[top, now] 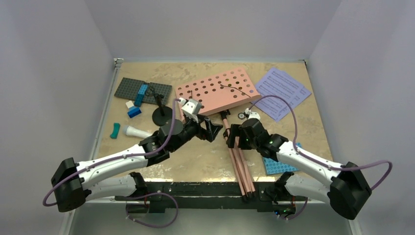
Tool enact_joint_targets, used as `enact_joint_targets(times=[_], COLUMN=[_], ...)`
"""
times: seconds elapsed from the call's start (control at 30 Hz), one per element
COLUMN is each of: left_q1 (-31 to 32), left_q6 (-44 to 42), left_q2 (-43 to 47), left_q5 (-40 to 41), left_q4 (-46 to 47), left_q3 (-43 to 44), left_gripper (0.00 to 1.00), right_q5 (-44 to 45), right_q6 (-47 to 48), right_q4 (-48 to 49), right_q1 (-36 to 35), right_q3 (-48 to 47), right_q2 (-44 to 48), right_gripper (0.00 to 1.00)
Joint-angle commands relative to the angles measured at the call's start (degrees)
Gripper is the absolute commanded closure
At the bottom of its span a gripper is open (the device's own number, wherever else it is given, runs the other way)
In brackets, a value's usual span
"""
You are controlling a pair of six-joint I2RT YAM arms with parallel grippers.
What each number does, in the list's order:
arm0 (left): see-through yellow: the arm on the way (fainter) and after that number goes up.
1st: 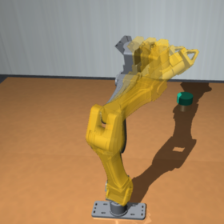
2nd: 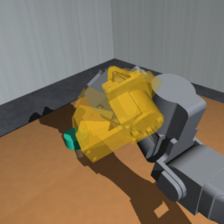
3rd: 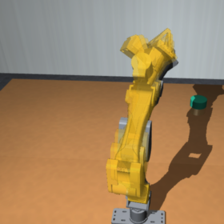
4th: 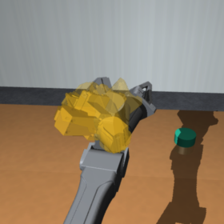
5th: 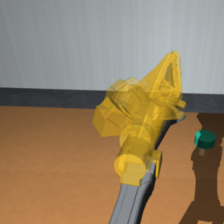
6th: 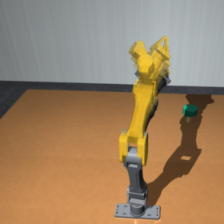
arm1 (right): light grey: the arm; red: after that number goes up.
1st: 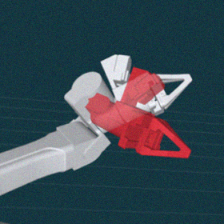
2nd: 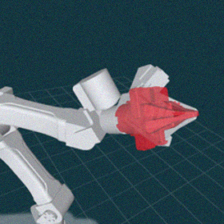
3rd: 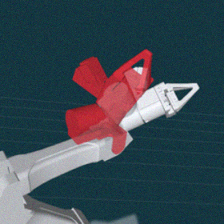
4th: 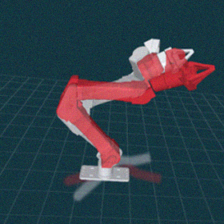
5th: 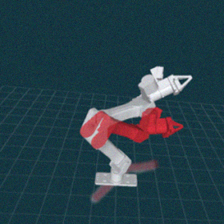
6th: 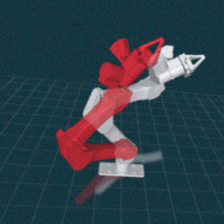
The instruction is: Pack up the instrument practice props
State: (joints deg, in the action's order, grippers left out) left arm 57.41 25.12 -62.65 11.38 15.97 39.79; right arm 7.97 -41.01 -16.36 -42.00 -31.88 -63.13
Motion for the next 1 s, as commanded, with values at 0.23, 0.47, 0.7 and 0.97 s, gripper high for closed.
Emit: enact_joint_targets(times=[0.23, 0.47, 0.7, 0.97], left_q1=[0.16, 0.16, 0.16, 0.16], left_q6=[8.65, 14.97, 26.84, 34.91], left_q2=[17.62, 26.21, 33.22, 33.43], left_q5=[16.29, 23.52, 29.05, 31.45], left_q4=[-27.38, -48.02, -60.76, -73.07], left_q3=[3.95, 5.89, 5.8, 8.01], left_gripper=[0.08, 0.02, 0.0, 0.0], right_q5=[1.42, -5.59, -3.67, -1.84], right_q6=[9.99, 12.79, 13.32, 14.03], right_q4=[-9.51, -11.0, -8.03, -9.22], right_q1=[-0.25, -0.54, -0.54, -0.54], right_q3=[-3.67, 2.69, 4.32, 2.51], right_q2=[26.98, 40.61, 48.46, 48.98], right_gripper=[0.01, 0.01, 0.02, 0.01])
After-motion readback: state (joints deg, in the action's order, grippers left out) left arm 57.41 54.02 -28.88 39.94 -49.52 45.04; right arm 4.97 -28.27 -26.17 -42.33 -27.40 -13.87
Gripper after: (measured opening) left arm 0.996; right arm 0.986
